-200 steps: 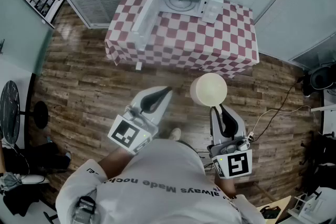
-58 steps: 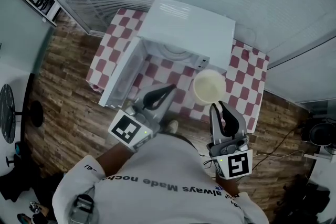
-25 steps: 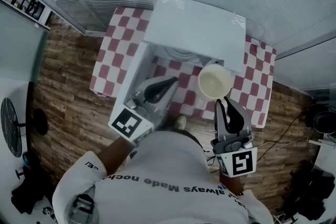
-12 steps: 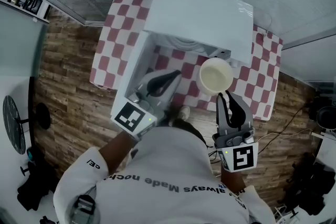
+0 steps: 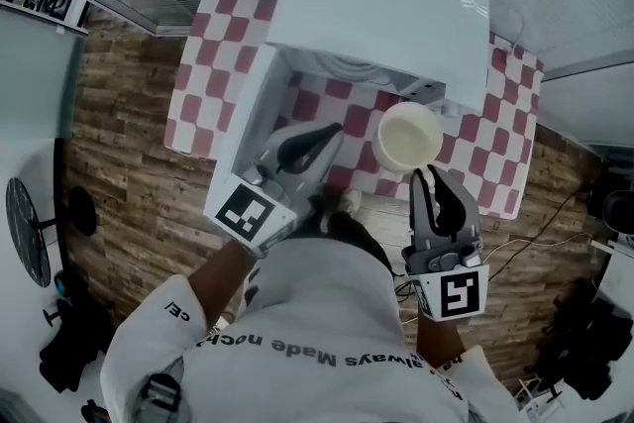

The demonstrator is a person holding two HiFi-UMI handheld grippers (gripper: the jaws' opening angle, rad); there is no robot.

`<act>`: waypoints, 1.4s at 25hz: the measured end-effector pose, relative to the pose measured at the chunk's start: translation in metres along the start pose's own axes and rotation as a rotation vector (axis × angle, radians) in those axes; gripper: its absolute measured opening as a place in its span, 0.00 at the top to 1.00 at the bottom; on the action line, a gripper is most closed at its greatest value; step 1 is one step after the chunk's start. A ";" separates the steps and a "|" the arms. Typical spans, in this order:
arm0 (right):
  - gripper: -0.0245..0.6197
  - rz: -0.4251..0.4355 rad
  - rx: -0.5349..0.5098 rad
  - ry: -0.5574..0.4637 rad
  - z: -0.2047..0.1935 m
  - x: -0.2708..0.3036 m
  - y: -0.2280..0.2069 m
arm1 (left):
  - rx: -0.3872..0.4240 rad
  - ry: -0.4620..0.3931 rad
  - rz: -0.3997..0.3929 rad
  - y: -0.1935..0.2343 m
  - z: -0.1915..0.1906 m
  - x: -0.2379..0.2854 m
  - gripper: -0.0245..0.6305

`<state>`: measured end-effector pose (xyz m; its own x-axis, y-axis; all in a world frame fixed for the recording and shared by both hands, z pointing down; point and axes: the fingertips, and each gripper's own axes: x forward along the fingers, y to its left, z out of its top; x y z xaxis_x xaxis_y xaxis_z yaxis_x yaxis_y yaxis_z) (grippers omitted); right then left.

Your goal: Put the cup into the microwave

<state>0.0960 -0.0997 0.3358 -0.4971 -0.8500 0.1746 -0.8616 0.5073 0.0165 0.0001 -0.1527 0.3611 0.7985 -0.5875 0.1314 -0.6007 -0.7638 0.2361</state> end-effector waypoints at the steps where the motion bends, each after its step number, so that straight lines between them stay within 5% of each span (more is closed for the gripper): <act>1: 0.89 0.000 0.001 0.002 -0.004 0.001 0.000 | 0.002 0.005 -0.003 0.000 -0.004 0.002 0.96; 35: 0.89 0.008 0.058 0.045 -0.123 0.080 -0.015 | -0.004 0.029 0.060 0.062 -0.107 0.050 0.96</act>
<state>0.0820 -0.1580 0.4701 -0.4998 -0.8380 0.2188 -0.8629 0.5037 -0.0418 0.0070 -0.2011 0.4850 0.7616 -0.6244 0.1735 -0.6478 -0.7259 0.2312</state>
